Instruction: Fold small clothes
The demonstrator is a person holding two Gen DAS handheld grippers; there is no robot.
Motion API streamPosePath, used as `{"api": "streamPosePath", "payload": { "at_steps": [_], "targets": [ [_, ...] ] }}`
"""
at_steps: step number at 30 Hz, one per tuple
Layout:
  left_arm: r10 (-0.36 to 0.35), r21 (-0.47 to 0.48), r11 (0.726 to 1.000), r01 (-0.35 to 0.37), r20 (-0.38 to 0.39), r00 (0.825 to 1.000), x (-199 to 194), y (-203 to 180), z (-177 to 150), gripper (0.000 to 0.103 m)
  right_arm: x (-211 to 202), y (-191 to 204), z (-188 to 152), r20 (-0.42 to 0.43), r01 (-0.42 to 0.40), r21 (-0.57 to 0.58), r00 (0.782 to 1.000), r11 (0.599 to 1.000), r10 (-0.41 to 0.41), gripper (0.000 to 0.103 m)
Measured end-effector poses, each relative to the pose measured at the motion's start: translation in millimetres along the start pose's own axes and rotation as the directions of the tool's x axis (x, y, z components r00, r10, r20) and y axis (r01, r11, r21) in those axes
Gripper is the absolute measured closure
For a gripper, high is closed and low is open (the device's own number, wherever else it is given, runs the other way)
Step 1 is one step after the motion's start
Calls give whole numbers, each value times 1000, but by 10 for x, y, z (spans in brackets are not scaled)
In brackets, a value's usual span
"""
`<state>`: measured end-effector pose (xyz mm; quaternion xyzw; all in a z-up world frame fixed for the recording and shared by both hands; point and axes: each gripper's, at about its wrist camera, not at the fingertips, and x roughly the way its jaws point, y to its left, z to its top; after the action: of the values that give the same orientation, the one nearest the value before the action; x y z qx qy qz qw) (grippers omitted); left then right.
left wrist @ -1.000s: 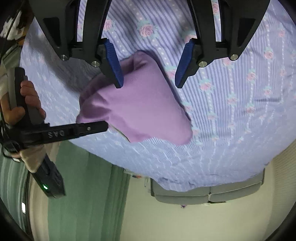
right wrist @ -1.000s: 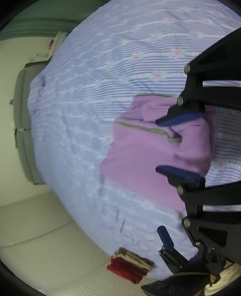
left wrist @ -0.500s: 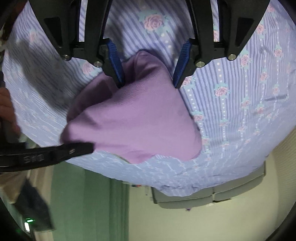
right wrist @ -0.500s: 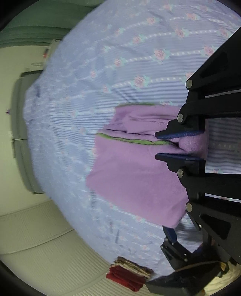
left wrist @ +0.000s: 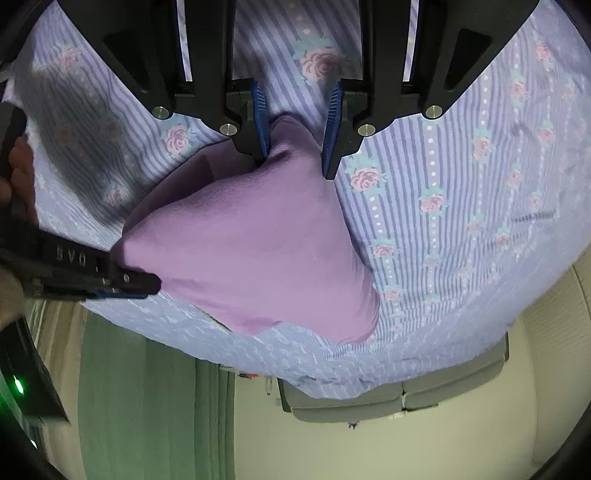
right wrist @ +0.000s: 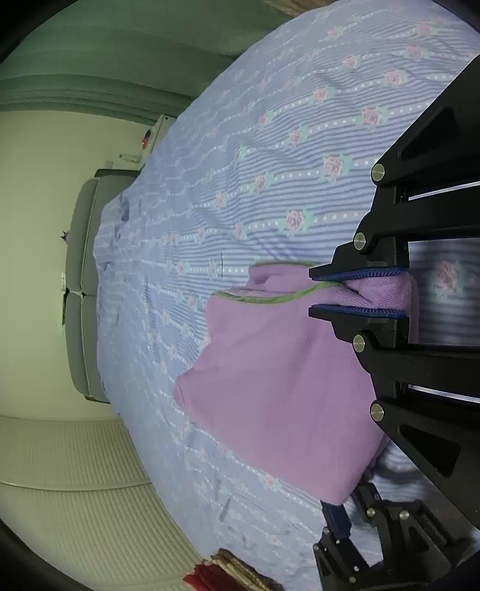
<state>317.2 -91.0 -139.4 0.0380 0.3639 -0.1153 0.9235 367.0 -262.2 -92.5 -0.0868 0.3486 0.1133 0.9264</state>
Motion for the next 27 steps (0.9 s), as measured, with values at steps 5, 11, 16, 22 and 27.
{"api": "streamPosePath", "payload": {
  "at_steps": [5,11,16,22,27],
  "targets": [
    [-57,-84,995,54,-46,997,81,164,-24,74,133,-81,-143,-26,-21,51,999,998,22,91],
    [-114,-152,983,102,-76,991,149,273,-64,72,279,-175,-275,-29,-36,106,999,994,40,91],
    [-193,-156,972,174,-114,975,-60,390,-67,69,247,-167,-257,-21,-28,169,999,985,32,89],
    [-221,-79,972,221,16,975,-436,538,263,71,170,-167,-301,3,-3,227,1000,974,3,88],
    [-270,-45,962,271,32,962,-221,516,681,87,170,-222,-316,14,-10,302,1000,953,6,86]
  ]
}}
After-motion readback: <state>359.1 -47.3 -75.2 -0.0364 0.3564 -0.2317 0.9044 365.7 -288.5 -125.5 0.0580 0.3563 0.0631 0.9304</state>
